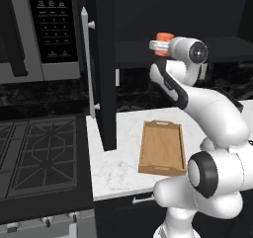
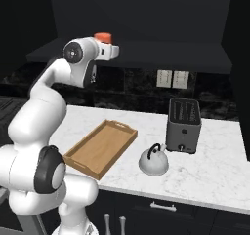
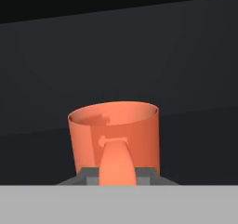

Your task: Pick the kettle from the counter and place it on the tray. Then pick the mug from the cabinet and place it on the tray. Then close the cabinet doors.

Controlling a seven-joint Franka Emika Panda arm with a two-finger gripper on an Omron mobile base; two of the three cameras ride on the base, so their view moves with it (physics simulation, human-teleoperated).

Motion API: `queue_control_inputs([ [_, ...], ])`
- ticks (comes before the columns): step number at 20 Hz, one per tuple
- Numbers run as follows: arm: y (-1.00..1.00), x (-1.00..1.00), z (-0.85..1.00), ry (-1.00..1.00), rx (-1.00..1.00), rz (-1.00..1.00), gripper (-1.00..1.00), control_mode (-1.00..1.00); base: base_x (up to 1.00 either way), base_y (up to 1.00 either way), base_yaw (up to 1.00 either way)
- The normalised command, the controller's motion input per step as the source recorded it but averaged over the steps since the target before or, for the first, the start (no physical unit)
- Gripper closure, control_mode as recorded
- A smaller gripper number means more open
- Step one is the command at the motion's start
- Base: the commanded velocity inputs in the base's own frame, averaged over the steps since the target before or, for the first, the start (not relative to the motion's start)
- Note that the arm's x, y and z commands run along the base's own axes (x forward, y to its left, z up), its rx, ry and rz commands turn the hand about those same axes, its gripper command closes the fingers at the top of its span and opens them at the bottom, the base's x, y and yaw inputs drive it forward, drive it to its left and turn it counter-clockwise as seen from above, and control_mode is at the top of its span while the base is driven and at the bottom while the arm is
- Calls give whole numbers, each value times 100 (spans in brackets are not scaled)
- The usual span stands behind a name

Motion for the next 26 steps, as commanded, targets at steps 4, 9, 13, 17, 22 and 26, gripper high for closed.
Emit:
queue_control_inputs([
  [4,0,-82,-8,-2,2,-8,100,-100,0,0,0],
  [9,0,-84,-4,0,7,-11,100,-100,0,0,0],
  [13,0,-87,-2,0,11,-12,100,-100,0,0,0],
  [17,0,-100,-6,0,12,-10,100,-100,0,0,0],
  [22,0,-100,-13,0,7,-12,100,-100,0,0,0],
  [26,16,-84,-24,0,3,-17,100,-100,0,0,0],
])
